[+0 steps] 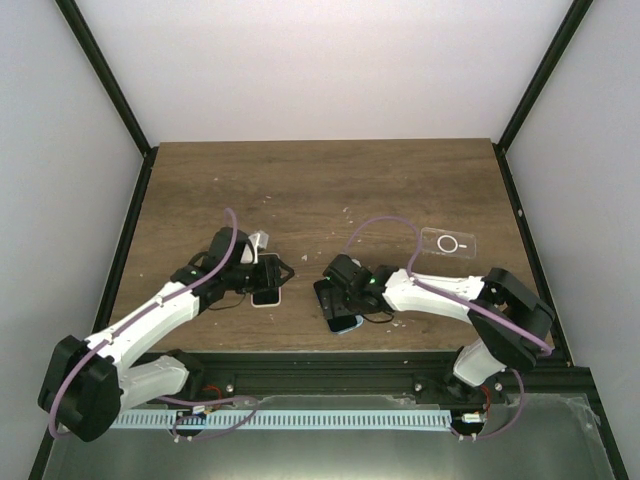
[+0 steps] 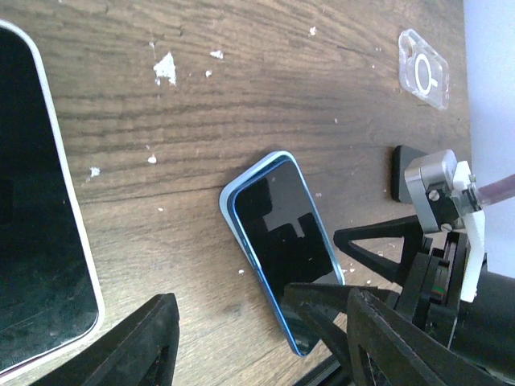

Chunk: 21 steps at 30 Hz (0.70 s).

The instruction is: Put the phone into the phone case

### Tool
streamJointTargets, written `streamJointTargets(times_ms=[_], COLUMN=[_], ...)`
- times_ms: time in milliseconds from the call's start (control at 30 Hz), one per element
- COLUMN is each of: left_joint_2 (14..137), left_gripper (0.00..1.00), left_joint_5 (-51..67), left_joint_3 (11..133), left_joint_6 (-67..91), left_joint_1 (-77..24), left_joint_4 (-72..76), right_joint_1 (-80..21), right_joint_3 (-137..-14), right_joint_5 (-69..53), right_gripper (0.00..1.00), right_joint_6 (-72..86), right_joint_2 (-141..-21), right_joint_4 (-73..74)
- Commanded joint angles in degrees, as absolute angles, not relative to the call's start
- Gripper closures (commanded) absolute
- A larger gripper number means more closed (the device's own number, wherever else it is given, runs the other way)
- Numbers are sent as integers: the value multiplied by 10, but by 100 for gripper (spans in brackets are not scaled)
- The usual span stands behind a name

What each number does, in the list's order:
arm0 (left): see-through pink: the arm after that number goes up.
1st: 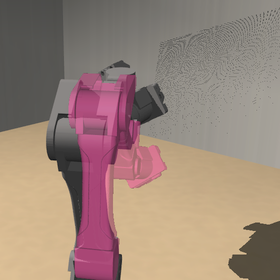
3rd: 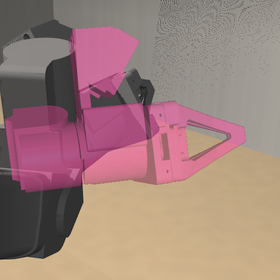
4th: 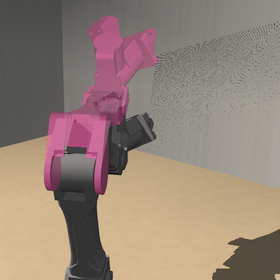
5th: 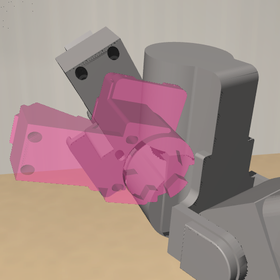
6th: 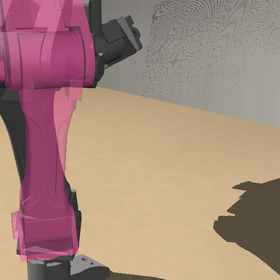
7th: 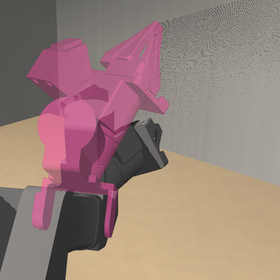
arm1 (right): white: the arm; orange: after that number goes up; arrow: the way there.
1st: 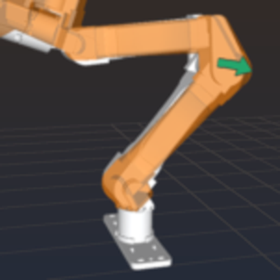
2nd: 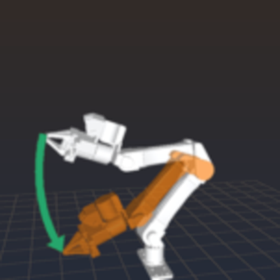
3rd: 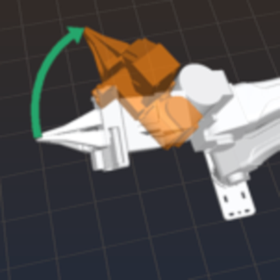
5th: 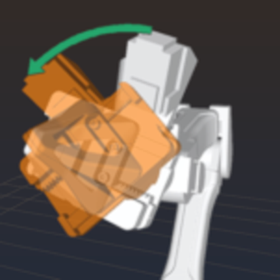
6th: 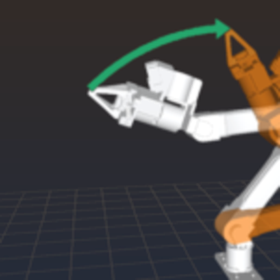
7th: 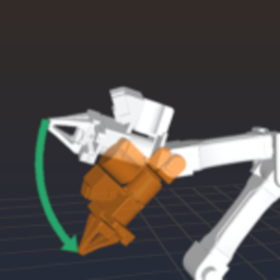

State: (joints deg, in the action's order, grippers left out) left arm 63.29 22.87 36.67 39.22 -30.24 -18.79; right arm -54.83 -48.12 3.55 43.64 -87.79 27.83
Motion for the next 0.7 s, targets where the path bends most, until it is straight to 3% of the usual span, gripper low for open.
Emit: streamJointTargets(times_ms=[0,233,467,667], left_joint_2=[637,652,710,721], left_gripper=[42,43,48,47], left_joint_5=[258,256,241,297], left_joint_3=[350,372,487,471], left_joint_6=[410,399,320,297], left_joint_1=[-302,-302,-261,-243], left_joint_4=[-171,-187,-292,-305], right_joint_1=[-541,-539,-545,-545], right_joint_3=[-472,-455,-490,-493], right_joint_5=[29,-31,-100,-111], right_gripper=[5,15,20,31], right_joint_6=[420,425,471,501], right_joint_2=[-877,-882,-906,-910], right_joint_4=[255,226,199,165])
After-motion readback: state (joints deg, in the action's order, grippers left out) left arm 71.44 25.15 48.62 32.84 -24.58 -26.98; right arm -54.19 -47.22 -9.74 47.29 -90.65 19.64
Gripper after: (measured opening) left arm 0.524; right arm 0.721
